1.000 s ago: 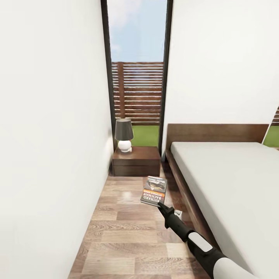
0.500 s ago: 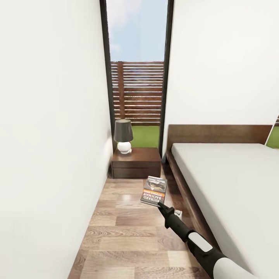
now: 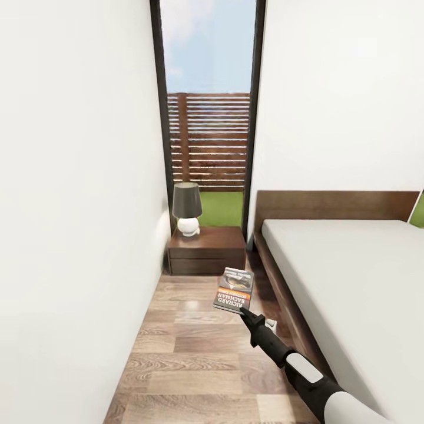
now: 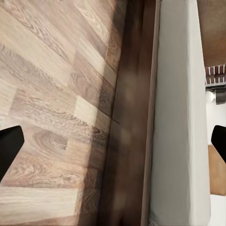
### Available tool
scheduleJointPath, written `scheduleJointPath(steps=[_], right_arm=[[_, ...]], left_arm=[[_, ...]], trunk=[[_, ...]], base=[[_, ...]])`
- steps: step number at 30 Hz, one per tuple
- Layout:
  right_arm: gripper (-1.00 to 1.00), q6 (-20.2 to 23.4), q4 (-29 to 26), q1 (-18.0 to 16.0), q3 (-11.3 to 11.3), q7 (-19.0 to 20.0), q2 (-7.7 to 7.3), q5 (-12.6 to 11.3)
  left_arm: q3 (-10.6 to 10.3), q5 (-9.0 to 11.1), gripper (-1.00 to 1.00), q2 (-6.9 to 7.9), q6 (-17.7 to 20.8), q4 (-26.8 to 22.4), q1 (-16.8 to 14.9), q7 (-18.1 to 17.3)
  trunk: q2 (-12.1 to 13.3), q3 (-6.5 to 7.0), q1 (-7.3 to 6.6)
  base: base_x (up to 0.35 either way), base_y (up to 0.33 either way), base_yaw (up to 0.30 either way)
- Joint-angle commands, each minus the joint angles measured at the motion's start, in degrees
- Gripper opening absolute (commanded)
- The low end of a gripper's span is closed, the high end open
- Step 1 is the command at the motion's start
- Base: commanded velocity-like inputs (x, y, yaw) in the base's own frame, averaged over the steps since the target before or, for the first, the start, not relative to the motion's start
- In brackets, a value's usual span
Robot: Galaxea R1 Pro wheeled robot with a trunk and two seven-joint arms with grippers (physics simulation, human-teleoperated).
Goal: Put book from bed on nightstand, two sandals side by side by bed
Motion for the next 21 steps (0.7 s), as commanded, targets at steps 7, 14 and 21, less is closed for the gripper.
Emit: scheduleJointPath(steps=[7, 14, 21], right_arm=[[-1.0, 0.3, 0.0, -0.08, 0.26, 0.13, -0.03, -0.7], [-1.0, 0.29, 0.0, -0.06, 0.26, 0.13, -0.02, -0.68], [-1.0, 0.28, 0.0, -0.06, 0.26, 0.13, -0.01, -0.69]], left_arm=[[0.32, -0.1, 1.0, 0.01, 0.6, 0.0, -0.04, -0.2], [0.32, -0.1, 1.0, 0.01, 0.6, 0.0, -0.05, -0.2], [0.32, -0.1, 1.0, 0.01, 0.6, 0.0, -0.08, -0.2]], trunk=[[-0.03, -0.06, 0.01], [-0.03, -0.06, 0.01], [-0.03, -0.06, 0.01]], base=[[0.168, 0.0, 0.0], [0.168, 0.0, 0.0], [0.168, -0.001, 0.0]])
